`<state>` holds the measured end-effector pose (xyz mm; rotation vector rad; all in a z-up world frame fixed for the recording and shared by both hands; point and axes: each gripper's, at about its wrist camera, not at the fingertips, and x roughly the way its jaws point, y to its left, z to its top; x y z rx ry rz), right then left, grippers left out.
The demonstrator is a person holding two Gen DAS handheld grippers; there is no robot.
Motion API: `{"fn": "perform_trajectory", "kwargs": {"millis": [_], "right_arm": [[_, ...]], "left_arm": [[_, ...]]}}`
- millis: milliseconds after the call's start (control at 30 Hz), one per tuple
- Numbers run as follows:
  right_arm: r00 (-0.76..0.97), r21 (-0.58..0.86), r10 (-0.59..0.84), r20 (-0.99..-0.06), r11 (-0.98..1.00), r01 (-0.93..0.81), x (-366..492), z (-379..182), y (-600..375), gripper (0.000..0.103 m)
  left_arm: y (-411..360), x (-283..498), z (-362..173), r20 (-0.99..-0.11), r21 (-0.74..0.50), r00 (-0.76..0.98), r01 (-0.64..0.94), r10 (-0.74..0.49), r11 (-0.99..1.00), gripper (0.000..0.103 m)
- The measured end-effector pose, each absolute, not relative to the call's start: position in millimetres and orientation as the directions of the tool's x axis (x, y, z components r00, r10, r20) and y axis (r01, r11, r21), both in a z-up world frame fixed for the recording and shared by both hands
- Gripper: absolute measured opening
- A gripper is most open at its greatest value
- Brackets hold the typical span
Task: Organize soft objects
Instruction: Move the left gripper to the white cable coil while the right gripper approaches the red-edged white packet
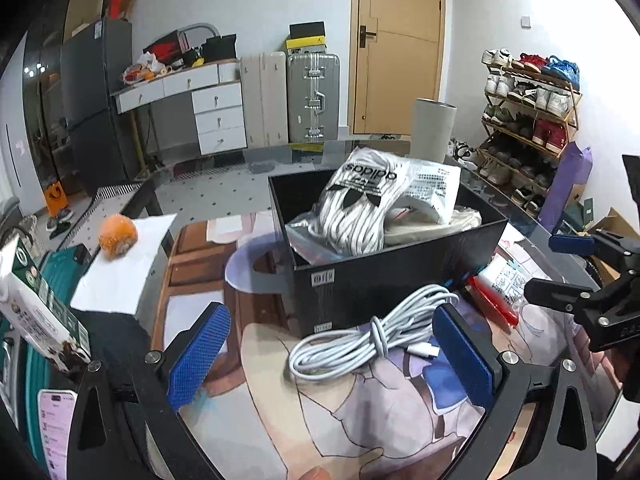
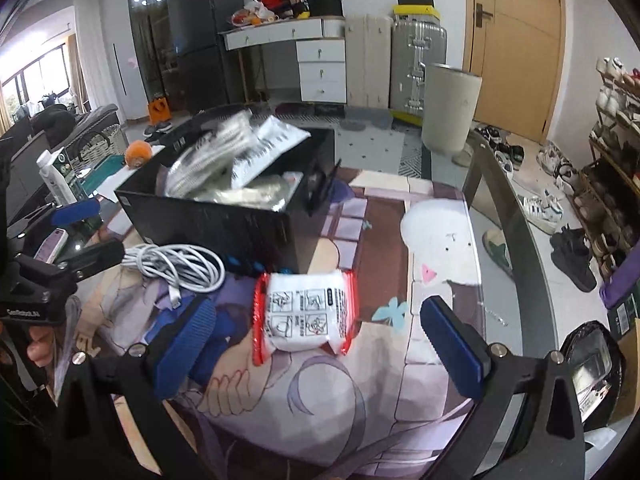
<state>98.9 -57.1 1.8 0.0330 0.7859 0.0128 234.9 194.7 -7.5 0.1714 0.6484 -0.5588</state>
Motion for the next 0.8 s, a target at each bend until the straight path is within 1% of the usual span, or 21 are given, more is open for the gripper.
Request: {"fn": "perform_trajectory", "kwargs": {"millis": [100, 233, 333, 433, 633, 800], "right_arm": [[0.685, 0.031, 0.019, -0.728, 1.0, 0.005, 103, -4, -59, 0.103], [0.649, 0.042, 0.027, -0.76, 0.999, 0.007, 111, -13, -61, 0.103], [0.628, 0.047, 0.031, -0.778, 0.999, 0.009, 116, -20, -61, 0.103], [0.608, 0.05, 0.031, -0.794, 0.999, 0.014, 122, -26, -62, 0.103], [0.595, 0.044, 0.026, -0.803, 0.999, 0.015, 129, -32, -62, 0.103], [0.593, 0.026, 0.012, -0.805, 1.0, 0.015, 133, -32, -63, 0.103]], "left_arm": [[197, 236, -14, -0.629, -0.042, 0.635, 0.549, -0.449, 0.835, 0.103], [195, 235, -20, -0.652, -0.017, 0.621, 0.561, -0.435, 0.827, 0.103], [194, 237, -22, -0.661, -0.045, 0.586, 0.592, -0.468, 0.805, 0.103], [191, 238, -24, -0.675, -0.05, 0.564, 0.608, -0.476, 0.792, 0.103], [182, 242, -28, -0.694, -0.004, 0.568, 0.612, -0.442, 0.791, 0.103], [177, 250, -33, -0.716, 0.011, 0.554, 0.617, -0.425, 0.787, 0.103]]}}
